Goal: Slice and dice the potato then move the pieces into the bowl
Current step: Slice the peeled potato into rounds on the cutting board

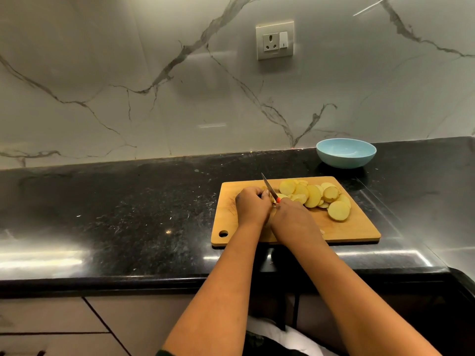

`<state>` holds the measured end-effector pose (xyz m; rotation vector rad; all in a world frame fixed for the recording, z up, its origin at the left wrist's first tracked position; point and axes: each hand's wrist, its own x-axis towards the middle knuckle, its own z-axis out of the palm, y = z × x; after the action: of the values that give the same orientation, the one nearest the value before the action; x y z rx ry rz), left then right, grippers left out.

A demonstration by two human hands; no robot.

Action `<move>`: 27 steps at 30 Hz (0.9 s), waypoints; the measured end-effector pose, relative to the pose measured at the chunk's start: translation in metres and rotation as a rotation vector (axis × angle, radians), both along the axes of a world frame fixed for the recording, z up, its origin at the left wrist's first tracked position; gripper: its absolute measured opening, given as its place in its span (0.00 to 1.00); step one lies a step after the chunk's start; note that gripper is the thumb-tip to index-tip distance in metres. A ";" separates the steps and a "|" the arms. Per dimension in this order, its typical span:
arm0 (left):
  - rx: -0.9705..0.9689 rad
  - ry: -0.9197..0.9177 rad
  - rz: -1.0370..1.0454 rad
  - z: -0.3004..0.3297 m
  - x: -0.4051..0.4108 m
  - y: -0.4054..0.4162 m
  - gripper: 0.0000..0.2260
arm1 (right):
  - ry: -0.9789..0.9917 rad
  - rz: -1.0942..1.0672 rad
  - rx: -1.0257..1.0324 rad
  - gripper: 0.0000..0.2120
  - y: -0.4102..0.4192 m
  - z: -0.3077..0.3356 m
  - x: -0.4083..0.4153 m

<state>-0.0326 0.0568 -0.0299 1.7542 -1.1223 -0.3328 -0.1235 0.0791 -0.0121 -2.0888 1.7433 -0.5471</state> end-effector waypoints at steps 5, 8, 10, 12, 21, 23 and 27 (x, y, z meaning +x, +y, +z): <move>-0.012 0.010 0.004 0.000 0.001 0.002 0.09 | 0.005 -0.015 0.037 0.03 0.000 0.002 0.003; -0.021 0.019 0.008 -0.001 -0.002 0.002 0.07 | -0.009 -0.041 0.073 0.04 0.002 0.002 0.001; -0.020 0.014 0.005 0.000 -0.003 0.003 0.07 | -0.025 -0.059 0.069 0.05 0.003 0.001 0.003; -0.027 0.009 0.004 0.001 -0.002 0.001 0.07 | -0.027 -0.063 0.051 0.04 0.003 0.000 0.006; -0.023 0.049 0.017 0.000 0.000 0.000 0.07 | 0.105 -0.022 0.112 0.02 -0.003 0.004 0.010; -0.016 0.045 0.008 0.000 0.001 0.000 0.07 | 0.114 -0.015 0.119 0.03 -0.003 0.006 0.008; -0.020 0.068 -0.006 0.000 0.005 0.000 0.09 | 0.094 0.029 0.102 0.06 -0.006 0.015 0.008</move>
<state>-0.0280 0.0566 -0.0302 1.7099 -1.0789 -0.3801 -0.1151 0.0730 0.0032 -2.0956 1.7497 -0.3497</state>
